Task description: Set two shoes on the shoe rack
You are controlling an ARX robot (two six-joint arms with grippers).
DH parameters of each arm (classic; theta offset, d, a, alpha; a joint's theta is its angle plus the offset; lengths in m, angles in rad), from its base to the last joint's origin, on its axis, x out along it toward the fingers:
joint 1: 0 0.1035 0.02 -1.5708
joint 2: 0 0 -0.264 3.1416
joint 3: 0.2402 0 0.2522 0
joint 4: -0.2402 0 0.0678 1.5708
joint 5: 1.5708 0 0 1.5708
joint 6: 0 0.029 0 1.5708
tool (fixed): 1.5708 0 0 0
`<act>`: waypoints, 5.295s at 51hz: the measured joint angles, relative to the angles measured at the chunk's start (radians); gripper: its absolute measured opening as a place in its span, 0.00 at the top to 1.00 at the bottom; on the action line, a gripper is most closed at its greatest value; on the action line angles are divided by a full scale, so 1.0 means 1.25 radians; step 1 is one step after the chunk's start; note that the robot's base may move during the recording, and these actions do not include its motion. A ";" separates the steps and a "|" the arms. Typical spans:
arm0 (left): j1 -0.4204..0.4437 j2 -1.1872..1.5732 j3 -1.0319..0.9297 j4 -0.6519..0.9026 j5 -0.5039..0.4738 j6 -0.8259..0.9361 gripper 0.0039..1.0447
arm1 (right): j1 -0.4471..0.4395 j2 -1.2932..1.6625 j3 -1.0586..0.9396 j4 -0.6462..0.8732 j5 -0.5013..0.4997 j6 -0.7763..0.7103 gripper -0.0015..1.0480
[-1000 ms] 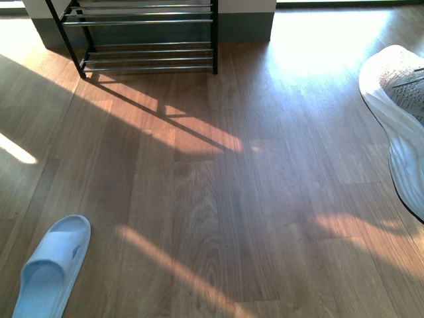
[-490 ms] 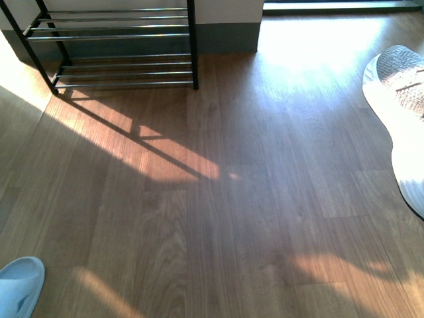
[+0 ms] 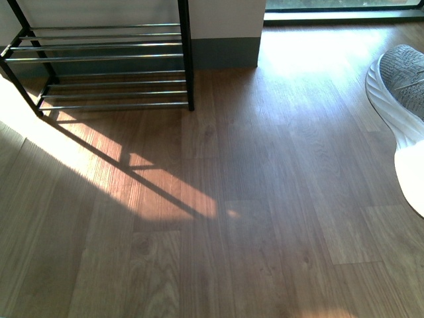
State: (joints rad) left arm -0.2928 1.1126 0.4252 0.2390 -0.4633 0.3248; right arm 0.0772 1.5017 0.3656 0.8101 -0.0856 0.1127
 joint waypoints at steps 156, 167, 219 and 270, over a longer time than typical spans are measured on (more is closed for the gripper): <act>0.002 0.000 -0.001 -0.002 -0.006 0.000 0.99 | 0.005 0.045 -0.002 0.178 -0.181 0.019 0.99; 0.001 0.000 -0.001 -0.002 -0.005 0.000 0.99 | 0.170 0.120 0.212 -0.012 -0.061 0.084 0.99; 0.001 0.000 -0.001 -0.002 -0.004 0.000 0.99 | 0.263 0.843 1.031 -0.220 0.316 -0.134 0.99; 0.001 0.000 -0.001 -0.002 -0.004 0.000 0.99 | 0.248 0.325 0.451 0.040 0.044 -0.101 0.09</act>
State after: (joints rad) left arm -0.2916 1.1126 0.4236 0.2367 -0.4686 0.3252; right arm 0.3878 1.9083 0.9291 0.8597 -0.0311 -0.0132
